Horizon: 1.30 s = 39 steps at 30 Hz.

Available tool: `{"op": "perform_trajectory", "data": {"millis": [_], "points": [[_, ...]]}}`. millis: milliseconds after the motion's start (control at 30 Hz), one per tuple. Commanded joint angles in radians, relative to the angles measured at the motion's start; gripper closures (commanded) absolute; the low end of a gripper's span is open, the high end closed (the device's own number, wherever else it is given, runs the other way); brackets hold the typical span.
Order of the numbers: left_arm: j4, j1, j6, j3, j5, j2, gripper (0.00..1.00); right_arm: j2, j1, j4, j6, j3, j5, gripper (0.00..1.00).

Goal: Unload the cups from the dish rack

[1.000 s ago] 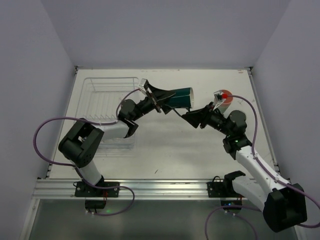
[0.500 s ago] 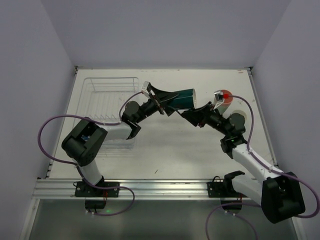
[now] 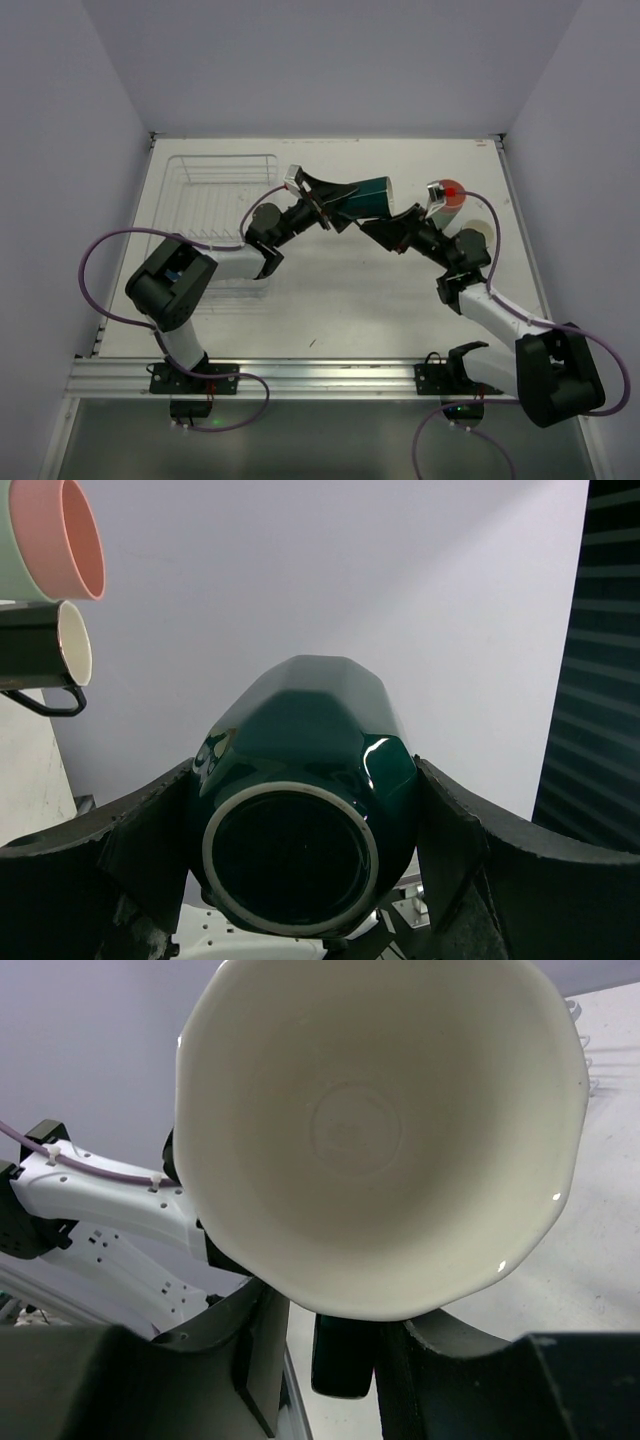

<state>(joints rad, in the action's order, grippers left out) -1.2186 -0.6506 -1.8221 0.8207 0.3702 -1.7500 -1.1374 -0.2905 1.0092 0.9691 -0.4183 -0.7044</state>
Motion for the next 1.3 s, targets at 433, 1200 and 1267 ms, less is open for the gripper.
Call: {"op": "perform_trajectory", "data": {"millis": [433,1200,1267], "points": [[-0.591,-0.021,-0.051,0.049,0.010,0.004,1.00,0.010,0.001,0.019,-0.026,-0.022,0.006,1.00],[-0.389,0.117,0.115,-0.017,0.269,0.055,0.00,0.307,0.020,-0.508,-0.181,-0.103,0.098,1.00],[-0.394,0.155,0.113,-0.028,0.282,0.052,0.00,0.333,0.024,-0.556,-0.210,-0.117,0.112,1.00]]}}
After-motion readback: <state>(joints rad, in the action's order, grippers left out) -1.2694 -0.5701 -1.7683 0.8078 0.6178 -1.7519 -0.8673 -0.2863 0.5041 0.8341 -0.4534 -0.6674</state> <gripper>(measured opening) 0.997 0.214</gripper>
